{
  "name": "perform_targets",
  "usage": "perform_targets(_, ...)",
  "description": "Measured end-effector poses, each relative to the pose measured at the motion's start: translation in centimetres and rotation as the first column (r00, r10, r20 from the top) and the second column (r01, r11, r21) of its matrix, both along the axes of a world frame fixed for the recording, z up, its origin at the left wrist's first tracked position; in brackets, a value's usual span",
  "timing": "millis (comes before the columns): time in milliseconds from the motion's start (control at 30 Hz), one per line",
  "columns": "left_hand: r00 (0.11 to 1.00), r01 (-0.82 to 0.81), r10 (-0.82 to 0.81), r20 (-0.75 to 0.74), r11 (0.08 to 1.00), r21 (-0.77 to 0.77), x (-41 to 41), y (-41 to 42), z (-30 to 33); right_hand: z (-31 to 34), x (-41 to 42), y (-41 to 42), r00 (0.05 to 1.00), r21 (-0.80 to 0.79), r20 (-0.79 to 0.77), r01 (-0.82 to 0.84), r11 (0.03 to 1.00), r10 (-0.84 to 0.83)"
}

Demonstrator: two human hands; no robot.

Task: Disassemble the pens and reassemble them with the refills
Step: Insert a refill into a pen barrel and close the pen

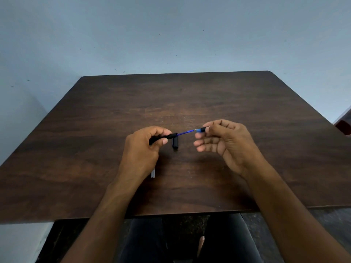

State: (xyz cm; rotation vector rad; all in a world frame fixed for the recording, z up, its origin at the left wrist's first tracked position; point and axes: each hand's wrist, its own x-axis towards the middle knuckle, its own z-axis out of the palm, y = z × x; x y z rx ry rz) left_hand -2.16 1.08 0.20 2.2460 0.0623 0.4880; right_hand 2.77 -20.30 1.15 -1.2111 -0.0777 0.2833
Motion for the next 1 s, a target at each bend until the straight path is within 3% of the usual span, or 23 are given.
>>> perform_targets(1000, 1.0, -0.027, 0.027, 0.009, 0.999, 0.032, 0.4, -0.1, -0.2, -1.1, 0.1, 0.0, 0.99, 0.003, 0.1, 0.097, 0.995, -0.097)
